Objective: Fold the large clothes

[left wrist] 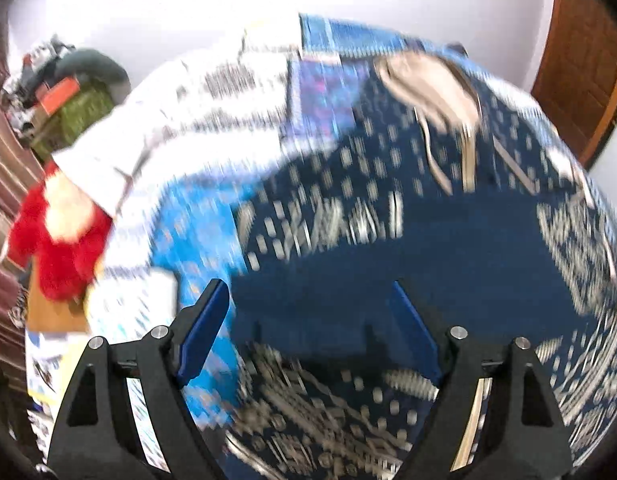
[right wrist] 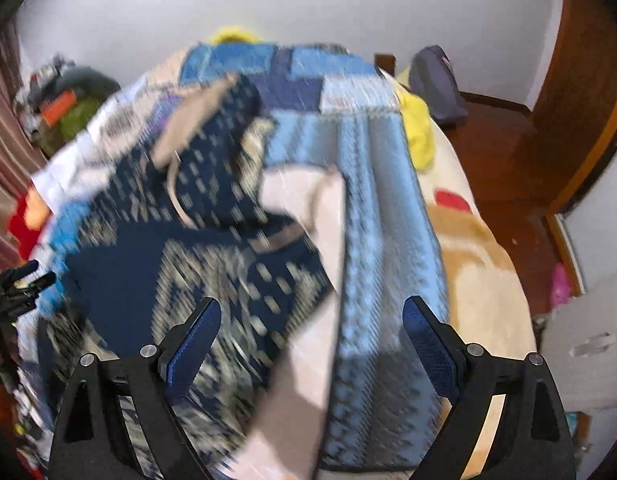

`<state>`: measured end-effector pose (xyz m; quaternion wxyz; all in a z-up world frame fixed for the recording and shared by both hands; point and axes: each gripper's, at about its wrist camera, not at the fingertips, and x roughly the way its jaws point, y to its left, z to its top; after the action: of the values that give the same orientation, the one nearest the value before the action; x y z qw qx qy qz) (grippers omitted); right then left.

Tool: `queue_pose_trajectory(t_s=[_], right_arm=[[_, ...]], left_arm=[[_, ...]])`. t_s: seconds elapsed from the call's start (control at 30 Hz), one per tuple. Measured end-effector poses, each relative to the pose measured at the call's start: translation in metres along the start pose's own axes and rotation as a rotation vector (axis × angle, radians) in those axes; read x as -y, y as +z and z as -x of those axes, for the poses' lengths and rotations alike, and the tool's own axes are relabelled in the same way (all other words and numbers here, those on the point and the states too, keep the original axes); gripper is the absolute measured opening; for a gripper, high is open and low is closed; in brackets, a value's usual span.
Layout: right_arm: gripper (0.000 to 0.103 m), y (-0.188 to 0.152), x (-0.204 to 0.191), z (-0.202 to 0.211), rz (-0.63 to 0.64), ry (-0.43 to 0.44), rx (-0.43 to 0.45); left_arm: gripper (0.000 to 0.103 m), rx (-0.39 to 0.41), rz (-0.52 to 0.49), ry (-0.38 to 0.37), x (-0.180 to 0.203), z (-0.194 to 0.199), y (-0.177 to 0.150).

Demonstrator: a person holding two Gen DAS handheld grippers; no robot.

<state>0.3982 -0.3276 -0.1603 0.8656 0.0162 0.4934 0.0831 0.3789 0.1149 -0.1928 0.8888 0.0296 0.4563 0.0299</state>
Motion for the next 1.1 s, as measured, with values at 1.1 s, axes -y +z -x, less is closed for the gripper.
queue_pose_trajectory(t_s=[1.1], right_arm=[[0.066,0.183,-0.087,-0.213,-0.064,0.152,-0.035]], left_arm=[[0.082,-0.049,0.145,-0.122,0.062,-0.195,0.162]])
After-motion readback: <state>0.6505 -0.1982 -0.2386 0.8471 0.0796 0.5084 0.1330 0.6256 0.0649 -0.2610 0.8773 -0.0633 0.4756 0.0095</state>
